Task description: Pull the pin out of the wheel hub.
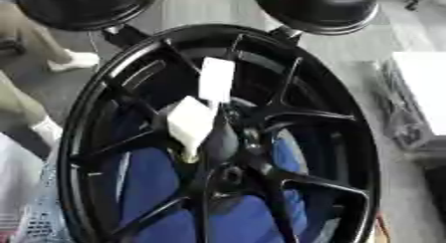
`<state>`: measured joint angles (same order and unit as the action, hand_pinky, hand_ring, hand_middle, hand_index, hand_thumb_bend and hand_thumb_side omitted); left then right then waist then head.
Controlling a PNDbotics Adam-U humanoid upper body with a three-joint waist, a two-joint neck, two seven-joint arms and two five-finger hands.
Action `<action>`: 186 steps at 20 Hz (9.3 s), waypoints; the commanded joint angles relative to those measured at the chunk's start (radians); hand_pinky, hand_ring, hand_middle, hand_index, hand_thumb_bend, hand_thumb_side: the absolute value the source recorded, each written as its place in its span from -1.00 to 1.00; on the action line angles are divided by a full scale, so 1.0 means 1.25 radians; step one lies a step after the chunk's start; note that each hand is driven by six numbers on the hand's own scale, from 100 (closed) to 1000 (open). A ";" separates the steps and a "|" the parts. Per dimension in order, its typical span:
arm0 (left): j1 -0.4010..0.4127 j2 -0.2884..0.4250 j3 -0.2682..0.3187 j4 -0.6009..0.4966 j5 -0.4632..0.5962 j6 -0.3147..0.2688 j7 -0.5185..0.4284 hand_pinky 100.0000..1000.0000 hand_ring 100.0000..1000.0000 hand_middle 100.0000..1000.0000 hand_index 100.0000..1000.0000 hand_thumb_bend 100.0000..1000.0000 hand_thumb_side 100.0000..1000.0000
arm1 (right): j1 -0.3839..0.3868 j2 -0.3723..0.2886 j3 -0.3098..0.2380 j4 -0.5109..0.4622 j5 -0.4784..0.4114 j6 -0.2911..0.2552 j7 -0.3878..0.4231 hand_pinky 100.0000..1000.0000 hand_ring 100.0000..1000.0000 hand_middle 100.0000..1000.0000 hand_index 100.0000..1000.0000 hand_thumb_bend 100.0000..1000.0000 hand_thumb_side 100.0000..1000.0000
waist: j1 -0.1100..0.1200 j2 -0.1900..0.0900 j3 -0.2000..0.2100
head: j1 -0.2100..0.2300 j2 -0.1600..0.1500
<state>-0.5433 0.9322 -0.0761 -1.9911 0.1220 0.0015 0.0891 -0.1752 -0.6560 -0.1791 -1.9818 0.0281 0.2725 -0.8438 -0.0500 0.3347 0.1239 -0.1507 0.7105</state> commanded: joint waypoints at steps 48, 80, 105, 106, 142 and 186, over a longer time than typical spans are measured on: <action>-0.461 -0.057 -0.373 -0.007 -0.066 0.038 -0.653 0.48 0.24 0.35 0.59 -1.00 -0.47 | 0.006 -0.020 0.014 -0.015 -0.012 0.042 -0.051 -0.12 0.17 0.31 0.02 -1.00 -0.18 | 0.011 -0.029 0.001 | -0.021 -0.033; -0.444 -0.147 -0.429 -0.007 -0.200 0.228 -0.738 0.66 0.49 0.53 0.65 -0.76 -0.88 | 0.003 0.003 0.022 -0.015 -0.036 0.016 -0.051 -0.13 0.15 0.31 0.00 -1.00 -0.11 | 0.011 -0.003 -0.006 | -0.010 -0.028; -0.419 -0.171 -0.437 -0.007 -0.265 0.251 -0.757 0.70 0.60 0.62 0.67 -0.70 -0.87 | -0.004 0.014 0.029 -0.015 -0.047 0.005 -0.051 -0.14 0.14 0.30 -0.01 -1.00 -0.07 | 0.007 0.012 -0.014 | 0.003 -0.040; -0.418 -0.171 -0.438 -0.007 -0.268 0.251 -0.758 0.70 0.60 0.62 0.67 -0.70 -0.87 | -0.004 0.015 0.029 -0.015 -0.048 0.004 -0.051 -0.14 0.14 0.30 -0.01 -1.00 -0.07 | 0.007 0.012 -0.014 | 0.003 -0.041; -0.394 -0.178 -0.445 -0.007 -0.316 0.283 -0.797 0.64 0.58 0.58 0.64 -0.78 -0.80 | -0.007 0.035 0.030 -0.015 -0.063 -0.018 -0.051 -0.14 0.14 0.31 -0.02 -1.00 -0.02 | 0.005 0.037 -0.028 | 0.013 -0.059; -0.397 -0.152 -0.399 -0.007 -0.277 0.345 -0.712 -0.02 -0.60 -0.71 -0.25 -1.00 -0.79 | -0.007 0.040 0.032 -0.015 -0.058 -0.032 -0.051 -0.14 0.15 0.32 -0.01 -1.00 0.01 | 0.010 0.027 -0.023 | 0.000 -0.063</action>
<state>-1.0172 0.7142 -0.5983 -1.9911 -0.2302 0.4223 -0.7880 -0.1829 -0.5852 -0.1291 -1.9818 -0.0479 0.2211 -0.8910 -0.0380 0.3974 0.0955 -0.1458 0.6386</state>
